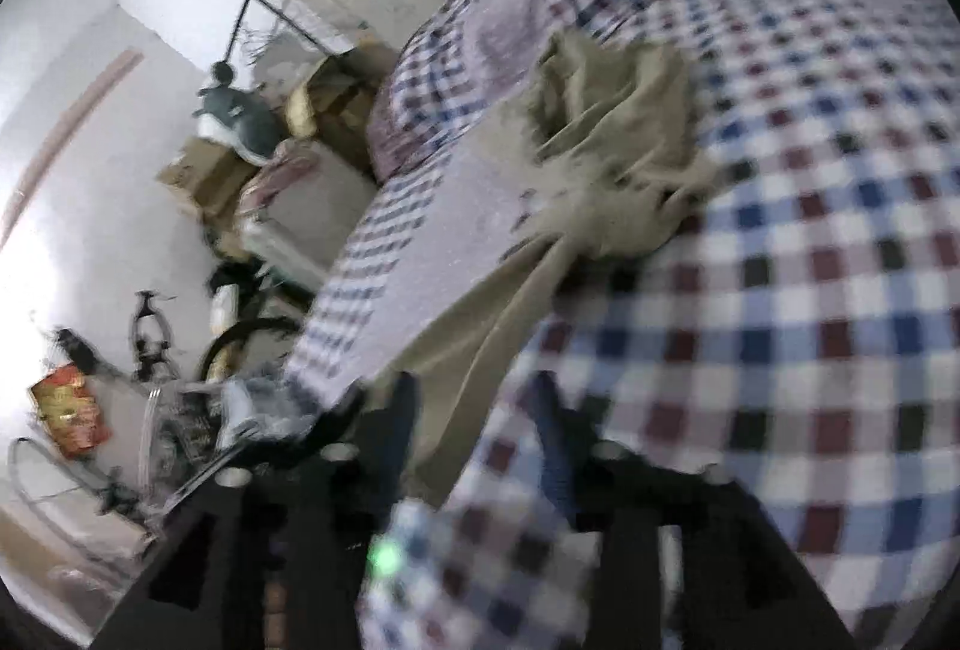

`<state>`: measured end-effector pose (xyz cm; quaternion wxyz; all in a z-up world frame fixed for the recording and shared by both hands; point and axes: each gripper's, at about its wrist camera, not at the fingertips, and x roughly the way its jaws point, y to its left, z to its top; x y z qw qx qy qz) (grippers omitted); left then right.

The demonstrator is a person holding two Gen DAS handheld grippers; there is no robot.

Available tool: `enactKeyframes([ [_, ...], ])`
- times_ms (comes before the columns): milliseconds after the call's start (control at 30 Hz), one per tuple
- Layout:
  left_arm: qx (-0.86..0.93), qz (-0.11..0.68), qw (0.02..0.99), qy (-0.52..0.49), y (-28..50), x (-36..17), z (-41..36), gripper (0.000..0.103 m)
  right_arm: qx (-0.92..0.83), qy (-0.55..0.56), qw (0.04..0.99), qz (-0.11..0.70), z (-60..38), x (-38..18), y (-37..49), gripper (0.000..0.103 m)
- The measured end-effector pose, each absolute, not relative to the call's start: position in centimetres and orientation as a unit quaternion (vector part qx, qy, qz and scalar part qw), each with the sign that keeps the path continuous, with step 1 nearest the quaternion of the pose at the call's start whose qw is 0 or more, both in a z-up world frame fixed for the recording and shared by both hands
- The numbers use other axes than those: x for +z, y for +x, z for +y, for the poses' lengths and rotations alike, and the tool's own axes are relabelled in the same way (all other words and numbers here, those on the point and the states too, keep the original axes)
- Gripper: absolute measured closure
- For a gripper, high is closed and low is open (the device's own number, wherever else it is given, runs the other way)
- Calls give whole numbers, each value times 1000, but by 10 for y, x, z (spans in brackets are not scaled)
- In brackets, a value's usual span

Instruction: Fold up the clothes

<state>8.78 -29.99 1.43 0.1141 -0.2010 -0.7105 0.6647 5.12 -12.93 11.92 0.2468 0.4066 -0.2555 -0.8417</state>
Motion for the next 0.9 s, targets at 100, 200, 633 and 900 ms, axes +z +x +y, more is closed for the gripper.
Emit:
enactKeyframes([
  [100, 670, -707, 106, -203, 89, 14, -306, 102, -868, 400, 208, -207, -123, 121, 36, 50],
  [200, 672, -704, 102, -206, 93, 10, -310, 102, -882, 404, 182, -160, -125, 113, 13, 50],
  [633, 681, -696, 87, -210, 84, 8, -323, 102, -815, 467, 157, -304, -121, 31, -85, 51],
  [900, 688, -689, 73, -215, 84, 6, -332, 102, -821, 440, 169, -321, -126, 27, -97, 94],
])
